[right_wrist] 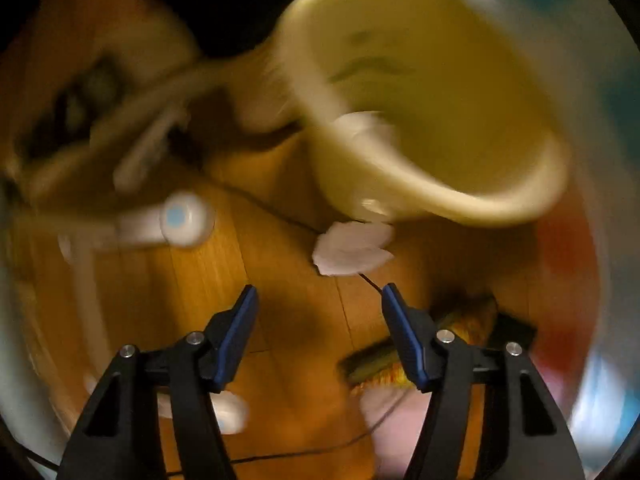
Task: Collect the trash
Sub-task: 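Grasp the fallen white tissue from the floor with the right gripper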
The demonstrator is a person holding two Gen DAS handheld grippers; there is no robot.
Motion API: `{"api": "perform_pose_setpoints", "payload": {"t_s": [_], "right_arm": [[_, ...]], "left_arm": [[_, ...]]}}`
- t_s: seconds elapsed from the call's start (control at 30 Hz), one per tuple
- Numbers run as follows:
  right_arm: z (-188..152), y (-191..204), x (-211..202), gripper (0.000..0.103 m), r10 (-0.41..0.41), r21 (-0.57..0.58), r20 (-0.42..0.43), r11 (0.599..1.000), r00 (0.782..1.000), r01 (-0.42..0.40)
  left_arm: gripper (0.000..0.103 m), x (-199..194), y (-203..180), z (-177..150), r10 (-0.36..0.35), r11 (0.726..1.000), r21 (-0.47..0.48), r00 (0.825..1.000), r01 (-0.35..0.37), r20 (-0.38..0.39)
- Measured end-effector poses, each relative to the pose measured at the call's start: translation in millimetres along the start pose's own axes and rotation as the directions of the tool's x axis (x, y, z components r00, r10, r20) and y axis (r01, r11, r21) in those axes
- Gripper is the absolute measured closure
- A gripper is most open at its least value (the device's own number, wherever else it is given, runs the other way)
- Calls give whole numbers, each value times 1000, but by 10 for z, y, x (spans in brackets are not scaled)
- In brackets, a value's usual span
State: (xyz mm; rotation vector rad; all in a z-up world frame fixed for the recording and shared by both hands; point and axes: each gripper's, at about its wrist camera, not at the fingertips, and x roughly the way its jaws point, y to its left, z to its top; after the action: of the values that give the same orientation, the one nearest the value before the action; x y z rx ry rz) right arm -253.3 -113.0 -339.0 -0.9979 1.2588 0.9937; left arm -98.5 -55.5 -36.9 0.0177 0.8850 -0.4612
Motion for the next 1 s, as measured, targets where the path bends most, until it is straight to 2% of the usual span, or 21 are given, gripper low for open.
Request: {"api": "perform_pose_setpoints", "payload": {"t_s": [0.07,0.13,0.17,0.2,0.27,0.3,0.53,0.77,0.93,1.0], "right_arm": [[59,103,336,41,-28,-50,-5,998,1000,28],[102,131,684,43,-88,-49,-16,995,996,87],[76,178,760,42,-136,-80,24,987,990,137],[89,226,972,42,-140,-115,-12,984,990,137],[73,230,1174,45,-143,-114,-58,984,988,135],[53,247,1276,45,-178,-124,-51,977,983,171],[-58,146,1586,46,-201,-145,-63,971,977,191],[-19,10,1790,67,-176,-116,-51,979,983,169],[-24,6,1837,93,-135,-113,-78,986,988,125],[-30,49,1787,97,-125,-150,-91,982,988,111]], "left_arm": [[68,50,16,-59,42,999,28,999,-42,-31],[68,38,84,-66,54,999,9,998,-54,-37],[67,27,130,-69,52,999,-3,998,-52,-34],[66,9,156,-67,51,999,-14,998,-51,-30],[64,-35,171,-45,50,999,-18,999,-50,-13],[63,-43,171,-42,49,999,-15,999,-50,-9],[60,12,33,-35,37,999,39,999,-36,-23],[60,164,16,-52,47,997,57,997,-44,-61],[59,237,11,-38,50,997,62,996,-45,-76],[59,243,13,-33,51,997,63,996,-46,-74]]}}
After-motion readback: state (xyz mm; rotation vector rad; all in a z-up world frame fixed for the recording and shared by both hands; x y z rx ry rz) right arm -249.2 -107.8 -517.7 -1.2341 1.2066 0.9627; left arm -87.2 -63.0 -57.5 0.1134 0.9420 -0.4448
